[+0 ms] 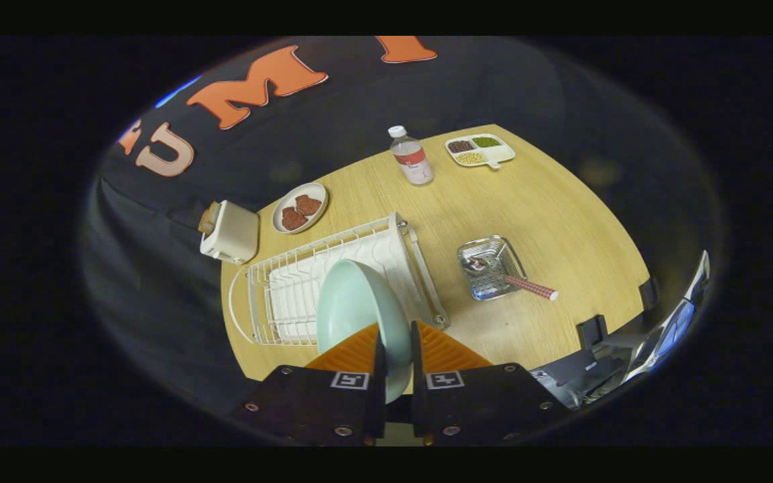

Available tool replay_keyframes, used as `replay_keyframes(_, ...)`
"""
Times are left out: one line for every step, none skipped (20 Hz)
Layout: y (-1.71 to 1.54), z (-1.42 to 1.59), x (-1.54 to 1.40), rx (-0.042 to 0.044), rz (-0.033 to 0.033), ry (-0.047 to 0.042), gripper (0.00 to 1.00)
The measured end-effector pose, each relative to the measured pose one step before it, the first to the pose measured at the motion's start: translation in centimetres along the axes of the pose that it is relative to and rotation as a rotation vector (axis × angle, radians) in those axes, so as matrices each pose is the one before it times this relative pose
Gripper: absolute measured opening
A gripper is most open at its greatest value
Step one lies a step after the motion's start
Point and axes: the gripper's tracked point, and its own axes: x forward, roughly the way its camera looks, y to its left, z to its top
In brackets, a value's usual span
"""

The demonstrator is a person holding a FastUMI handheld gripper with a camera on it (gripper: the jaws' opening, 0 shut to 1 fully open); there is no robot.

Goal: Take the plate from the dish rack, then take the spoon from the basket and place it into the plate.

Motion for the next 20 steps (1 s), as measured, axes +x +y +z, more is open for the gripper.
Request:
replay_keyframes(-0.795,-0.606,-0.174,0.00238,0.02661,0.00130,0.17)
replay_keyframes(-0.864,-0.581,-0.164,0.00463,0.02572,0.00311,0.17)
replay_keyframes(-0.824,-0.640,-0.047,0.00501,0.02299,0.00613,0.17)
replay_keyframes(-0.881,-0.678,-0.065,0.01129,0.02516,0.00490,0.16)
replay_keyframes(-0.733,-0.452,0.127,0.01109,0.02646,0.00195,0.16)
replay_keyframes(-0.638,-0.590,0.056,0.01579,0.03142,0.00289,0.17)
replay_keyframes(-0.470,-0.574,0.236,0.01261,0.03663,-0.00405,0.17)
replay_keyframes(-0.303,-0.569,0.130,0.00836,0.04354,-0.00250,0.17)
replay_keyframes(-0.251,-0.657,0.202,0.00910,0.04335,0.00810,0.17)
replay_keyframes(-0.305,-0.826,0.201,0.01967,0.04012,0.01111,0.17)
replay_keyframes(-0.322,-0.703,0.248,0.01974,0.03440,0.01245,0.16)
replay_keyframes(-0.452,-0.385,0.180,0.01113,0.02567,0.00293,0.16)
replay_keyframes(-0.725,-0.288,0.299,0.00060,0.01373,0.00115,0.16)
replay_keyframes(-0.781,-0.244,0.354,-0.00029,0.00224,0.00009,0.16)
replay_keyframes(-0.909,-0.211,0.464,-0.00733,-0.00273,0.00308,0.17)
replay_keyframes(-0.477,-0.293,0.484,-0.01079,-0.00395,-0.00038,0.17)
replay_keyframes(-0.429,-0.383,0.745,-0.01249,0.00198,0.00717,0.17)
replay_keyframes(-0.296,-0.543,0.522,-0.00565,0.00544,0.01122,0.17)
replay_keyframes(-0.365,-0.390,0.712,0.00025,0.00827,0.01531,0.17)
replay_keyframes(-0.208,-0.429,0.342,0.00346,0.01288,0.01161,0.16)
